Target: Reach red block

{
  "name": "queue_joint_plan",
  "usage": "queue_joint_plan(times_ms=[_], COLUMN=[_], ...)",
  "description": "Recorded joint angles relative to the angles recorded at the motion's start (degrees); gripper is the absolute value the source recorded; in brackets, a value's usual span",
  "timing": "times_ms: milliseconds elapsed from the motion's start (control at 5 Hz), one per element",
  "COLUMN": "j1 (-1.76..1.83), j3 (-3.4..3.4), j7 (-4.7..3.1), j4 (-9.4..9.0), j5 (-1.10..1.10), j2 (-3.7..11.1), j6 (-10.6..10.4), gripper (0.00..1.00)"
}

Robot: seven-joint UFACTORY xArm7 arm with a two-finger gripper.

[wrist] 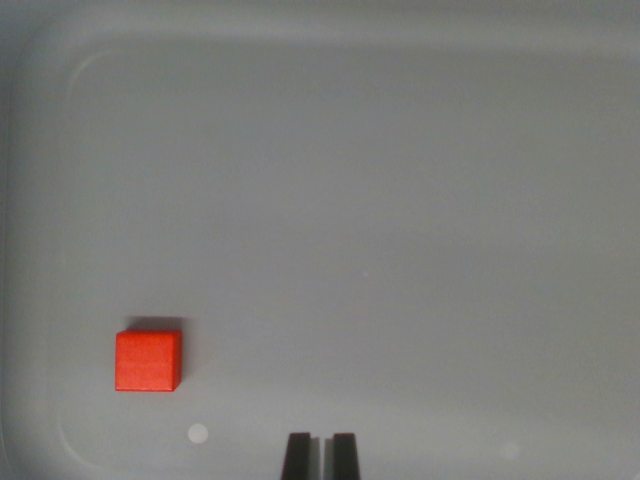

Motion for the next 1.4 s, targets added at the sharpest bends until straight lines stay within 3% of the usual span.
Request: queue_joint_plan(times_ms=[800,1000,1200,1400], j1=[0.39,0.65,0.65,0.95], j3=[0.37,0.62,0.62,0.91], j7=[0.27,0.45,0.45,0.66], j4=[-1.74,-2.94,-2.94,-4.30], j5=[-0.05,-0.08,-0.08,-0.12], j2=[0.51,0.85,0.85,1.25], j6=[-2.3,-3.8,-3.8,-5.6], gripper=[0.00,0.00,0.00,0.00])
